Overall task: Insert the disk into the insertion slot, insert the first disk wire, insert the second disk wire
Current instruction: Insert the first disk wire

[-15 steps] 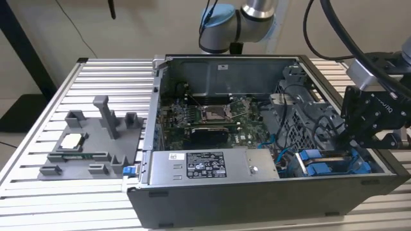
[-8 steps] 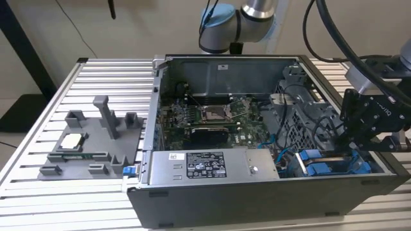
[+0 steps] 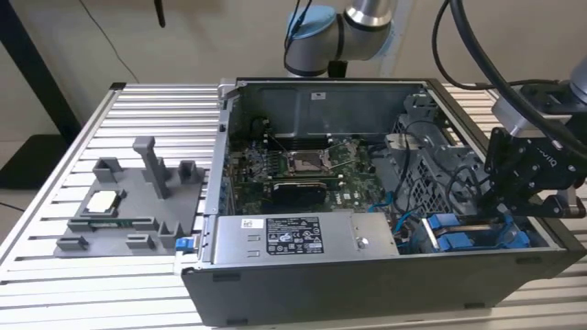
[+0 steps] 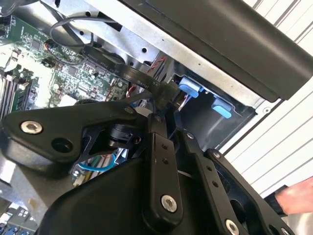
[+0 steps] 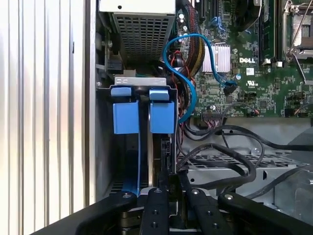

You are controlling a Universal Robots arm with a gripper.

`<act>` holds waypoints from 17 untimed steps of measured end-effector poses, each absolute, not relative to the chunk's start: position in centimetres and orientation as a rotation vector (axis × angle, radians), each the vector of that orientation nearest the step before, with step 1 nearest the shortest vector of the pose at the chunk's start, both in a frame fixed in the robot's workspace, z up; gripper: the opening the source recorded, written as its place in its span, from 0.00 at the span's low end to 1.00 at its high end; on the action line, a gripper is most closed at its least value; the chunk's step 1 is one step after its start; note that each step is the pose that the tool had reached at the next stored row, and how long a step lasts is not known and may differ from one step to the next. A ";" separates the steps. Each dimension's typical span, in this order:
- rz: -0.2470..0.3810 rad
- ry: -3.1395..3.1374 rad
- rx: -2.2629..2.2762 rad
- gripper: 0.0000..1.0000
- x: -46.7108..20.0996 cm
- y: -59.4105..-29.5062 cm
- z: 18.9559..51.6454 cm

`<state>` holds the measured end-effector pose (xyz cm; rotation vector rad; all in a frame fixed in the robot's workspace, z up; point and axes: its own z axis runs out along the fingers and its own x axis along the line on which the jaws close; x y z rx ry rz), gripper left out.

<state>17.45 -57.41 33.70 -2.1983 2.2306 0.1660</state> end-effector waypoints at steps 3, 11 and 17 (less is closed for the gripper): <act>0.171 2.228 -2.196 0.20 17.5 -57.5 33.6; 0.170 2.228 -2.196 0.21 17.6 -57.7 33.0; 0.179 2.231 -2.185 0.28 17.6 -57.8 34.1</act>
